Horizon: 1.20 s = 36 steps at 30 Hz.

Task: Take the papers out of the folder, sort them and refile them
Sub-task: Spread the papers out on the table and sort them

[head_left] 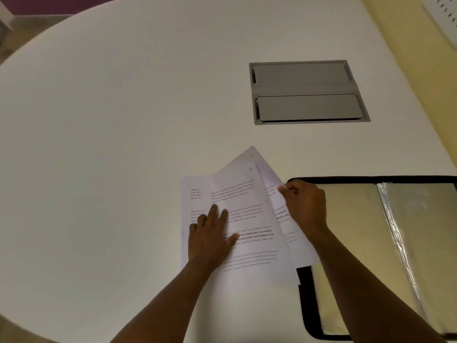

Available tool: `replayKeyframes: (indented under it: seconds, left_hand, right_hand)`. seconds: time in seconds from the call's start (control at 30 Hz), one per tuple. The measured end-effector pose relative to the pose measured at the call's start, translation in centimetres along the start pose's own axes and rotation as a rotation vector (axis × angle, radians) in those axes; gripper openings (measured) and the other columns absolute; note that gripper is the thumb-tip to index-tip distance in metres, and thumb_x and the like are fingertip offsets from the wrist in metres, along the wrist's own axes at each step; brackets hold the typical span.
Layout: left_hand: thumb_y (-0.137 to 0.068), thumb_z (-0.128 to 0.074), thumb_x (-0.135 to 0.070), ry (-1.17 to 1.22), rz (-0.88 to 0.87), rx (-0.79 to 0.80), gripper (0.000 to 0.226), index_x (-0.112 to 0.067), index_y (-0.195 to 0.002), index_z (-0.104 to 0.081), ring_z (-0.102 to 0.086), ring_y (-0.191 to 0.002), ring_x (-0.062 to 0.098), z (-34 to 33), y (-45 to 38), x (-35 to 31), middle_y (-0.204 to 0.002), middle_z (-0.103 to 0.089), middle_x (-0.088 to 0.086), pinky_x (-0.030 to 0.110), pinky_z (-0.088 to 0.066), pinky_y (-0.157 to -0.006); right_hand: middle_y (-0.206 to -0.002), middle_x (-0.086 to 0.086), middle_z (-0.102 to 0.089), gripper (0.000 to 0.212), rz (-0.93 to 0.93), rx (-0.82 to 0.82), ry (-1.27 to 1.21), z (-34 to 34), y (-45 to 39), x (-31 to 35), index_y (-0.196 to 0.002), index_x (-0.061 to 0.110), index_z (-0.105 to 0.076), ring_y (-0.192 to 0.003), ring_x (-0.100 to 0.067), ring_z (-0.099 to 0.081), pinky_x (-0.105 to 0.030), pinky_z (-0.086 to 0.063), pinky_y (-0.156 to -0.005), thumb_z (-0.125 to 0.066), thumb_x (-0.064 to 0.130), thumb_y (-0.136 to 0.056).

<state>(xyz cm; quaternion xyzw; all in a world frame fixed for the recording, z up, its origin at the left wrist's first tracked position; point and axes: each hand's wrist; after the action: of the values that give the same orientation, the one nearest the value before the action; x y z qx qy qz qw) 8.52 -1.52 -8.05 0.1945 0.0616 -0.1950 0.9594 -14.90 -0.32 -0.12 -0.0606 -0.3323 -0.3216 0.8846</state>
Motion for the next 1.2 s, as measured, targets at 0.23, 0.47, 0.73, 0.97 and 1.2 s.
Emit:
replayKeyframes:
  seconds: [0.23,0.47,0.73,0.97,1.2]
  left_hand:
    - [-0.091,-0.027,-0.071,-0.043,-0.006,-0.001,0.077,-0.032,-0.154,-0.008,-0.01,-0.147,0.027,0.1,0.8,1.7,-0.163,-0.001,-0.002,0.043,-0.017,-0.115]
    - [-0.094,-0.034,-0.059,0.219,-0.017,-0.139,0.062,-0.022,-0.144,-0.04,-0.041,-0.132,0.024,1.9,-0.8,1.5,-0.151,-0.036,0.002,0.04,-0.036,-0.105]
    - [-0.103,-0.034,-0.046,1.752,0.396,-0.206,0.045,-0.016,-0.121,-0.064,-0.067,-0.1,0.024,14.5,-7.9,3.4,-0.108,-0.072,0.006,0.037,-0.052,-0.084]
    - [-0.098,-0.053,-0.034,1.696,0.305,-0.137,0.027,-0.017,-0.114,-0.066,-0.066,-0.09,0.021,20.4,-13.7,10.0,-0.104,-0.072,0.004,0.034,-0.05,-0.079]
    - [-0.092,-0.056,-0.004,1.416,0.403,-0.283,0.024,-0.017,-0.108,-0.069,-0.069,-0.097,0.023,20.4,-19.1,15.3,-0.104,-0.074,0.002,0.041,-0.055,-0.09]
  right_hand:
    - [-0.074,-0.003,-0.067,0.019,0.136,-0.334,-0.021,6.8,-2.1,3.8,-0.09,0.01,-0.072,-0.062,-0.016,-0.057,-0.006,-0.034,-0.052,-0.062,0.025,-0.093]
    - [-0.086,0.005,-0.068,0.018,0.152,-0.385,-0.427,10.9,-6.1,9.9,-0.096,0.011,-0.071,-0.066,0.001,-0.061,-0.002,-0.042,-0.058,-0.066,0.027,-0.091]
    - [-0.071,0.002,-0.069,0.019,-0.086,-0.087,-0.828,4.9,-10.5,12.9,-0.071,0.016,-0.068,-0.063,-0.009,-0.062,-0.026,-0.055,-0.063,-0.07,0.019,-0.089]
    - [-0.084,-0.008,-0.073,0.019,-0.189,0.099,-0.784,-3.7,-14.7,16.1,-0.071,0.017,-0.068,-0.077,-0.022,-0.067,-0.046,-0.059,-0.081,-0.069,0.021,-0.089]
    - [-0.078,-0.002,-0.07,0.022,-0.178,0.172,-0.72,-11.6,-18.9,20.3,-0.071,0.019,-0.064,-0.072,-0.021,-0.066,-0.029,-0.056,-0.058,-0.064,0.021,-0.093]
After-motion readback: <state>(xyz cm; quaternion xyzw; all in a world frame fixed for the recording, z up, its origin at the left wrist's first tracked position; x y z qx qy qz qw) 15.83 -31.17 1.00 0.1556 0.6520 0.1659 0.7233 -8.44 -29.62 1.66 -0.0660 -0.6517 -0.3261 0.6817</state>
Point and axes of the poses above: each hand's wrist, its own y-axis away from the middle knuckle, its own z-axis out of the back of the hand, x = y × z
